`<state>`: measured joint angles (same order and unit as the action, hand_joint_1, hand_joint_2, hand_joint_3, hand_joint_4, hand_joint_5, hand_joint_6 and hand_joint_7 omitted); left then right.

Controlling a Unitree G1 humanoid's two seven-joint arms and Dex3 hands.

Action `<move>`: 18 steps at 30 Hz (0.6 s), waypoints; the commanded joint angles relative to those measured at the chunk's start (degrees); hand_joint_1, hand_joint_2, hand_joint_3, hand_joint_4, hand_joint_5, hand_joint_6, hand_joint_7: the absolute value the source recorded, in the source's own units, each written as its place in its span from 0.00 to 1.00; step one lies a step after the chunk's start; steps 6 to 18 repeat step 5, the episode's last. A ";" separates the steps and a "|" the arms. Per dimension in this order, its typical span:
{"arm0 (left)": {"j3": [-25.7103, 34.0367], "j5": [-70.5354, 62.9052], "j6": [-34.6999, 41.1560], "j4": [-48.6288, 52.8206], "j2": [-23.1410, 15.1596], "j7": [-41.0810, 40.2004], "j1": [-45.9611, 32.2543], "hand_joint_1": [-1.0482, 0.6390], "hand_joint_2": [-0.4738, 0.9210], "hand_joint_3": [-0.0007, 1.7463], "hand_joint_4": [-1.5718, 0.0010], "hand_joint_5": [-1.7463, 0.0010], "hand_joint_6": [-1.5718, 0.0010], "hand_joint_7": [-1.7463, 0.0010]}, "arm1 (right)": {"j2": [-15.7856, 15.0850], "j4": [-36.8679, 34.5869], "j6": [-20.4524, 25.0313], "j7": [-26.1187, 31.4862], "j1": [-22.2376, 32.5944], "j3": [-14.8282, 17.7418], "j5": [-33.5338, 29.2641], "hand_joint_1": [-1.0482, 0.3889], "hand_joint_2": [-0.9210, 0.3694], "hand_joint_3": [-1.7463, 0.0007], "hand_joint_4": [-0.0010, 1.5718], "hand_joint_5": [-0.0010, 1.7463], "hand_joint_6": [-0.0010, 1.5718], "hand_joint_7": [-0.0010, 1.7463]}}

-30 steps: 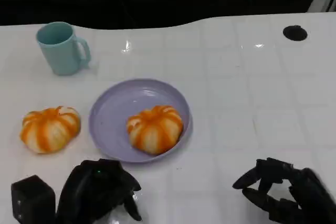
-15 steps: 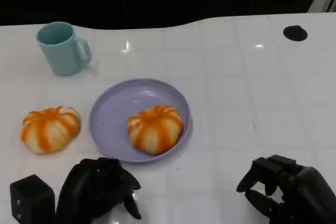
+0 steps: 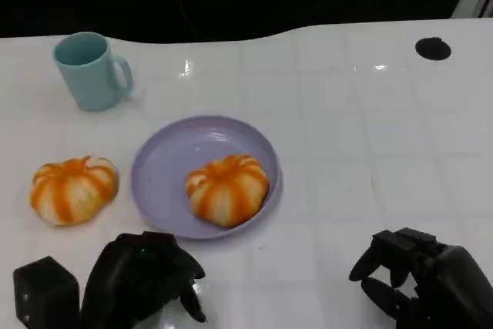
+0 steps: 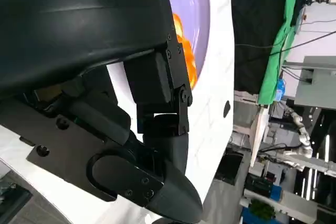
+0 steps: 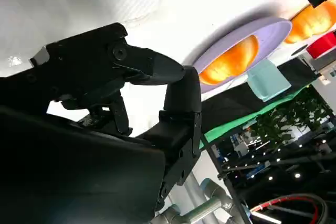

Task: Grasp the bread from the table and place it into the plate.

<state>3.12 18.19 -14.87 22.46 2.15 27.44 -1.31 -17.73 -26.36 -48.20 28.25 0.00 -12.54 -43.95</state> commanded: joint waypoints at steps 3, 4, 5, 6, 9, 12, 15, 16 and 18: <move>0.52 -0.21 0.00 0.28 -0.93 0.31 -0.30 0.00 0.92 0.00 0.02 0.53 0.00 0.74 | -1.12 0.01 1.09 0.34 -0.11 -0.29 1.15 0.43 0.13 0.61 0.41 1.00 0.33 0.88; 0.55 -0.23 0.00 0.33 -0.97 0.30 -0.23 0.00 0.92 0.00 0.02 0.53 0.00 0.74 | -1.13 -0.09 1.09 0.58 -0.23 -0.38 1.00 0.44 0.13 0.61 0.41 1.00 0.33 0.88; 0.56 -0.25 -0.03 0.38 -1.00 0.28 -0.19 0.00 0.92 0.00 0.02 0.53 0.00 0.74 | -1.14 -0.15 1.10 0.72 -0.31 -0.45 0.91 0.44 0.13 0.61 0.41 1.00 0.33 0.88; 0.56 -0.25 -0.03 0.38 -1.00 0.28 -0.19 0.00 0.92 0.00 0.02 0.53 0.00 0.74 | -1.14 -0.15 1.10 0.72 -0.31 -0.45 0.91 0.44 0.13 0.61 0.41 1.00 0.33 0.88; 0.56 -0.25 -0.03 0.38 -1.00 0.28 -0.19 0.00 0.92 0.00 0.02 0.53 0.00 0.74 | -1.14 -0.15 1.10 0.72 -0.31 -0.45 0.91 0.44 0.13 0.61 0.41 1.00 0.33 0.88; 0.56 -0.25 -0.03 0.38 -1.00 0.28 -0.19 0.00 0.92 0.00 0.02 0.53 0.00 0.74 | -1.14 -0.15 1.10 0.72 -0.31 -0.45 0.91 0.44 0.13 0.61 0.41 1.00 0.33 0.88; 0.56 -0.25 -0.03 0.38 -1.00 0.28 -0.19 0.00 0.92 0.00 0.02 0.53 0.00 0.74 | -1.14 -0.15 1.10 0.72 -0.31 -0.45 0.91 0.44 0.13 0.61 0.41 1.00 0.33 0.88; 0.56 -0.25 -0.03 0.38 -1.00 0.28 -0.19 0.00 0.92 0.00 0.02 0.53 0.00 0.74 | -1.14 -0.15 1.10 0.72 -0.31 -0.45 0.91 0.44 0.13 0.61 0.41 1.00 0.33 0.88; 0.56 -0.25 -0.03 0.38 -1.00 0.28 -0.19 0.00 0.92 0.00 0.02 0.53 0.00 0.74 | -1.14 -0.15 1.10 0.72 -0.31 -0.45 0.91 0.44 0.13 0.61 0.41 1.00 0.33 0.88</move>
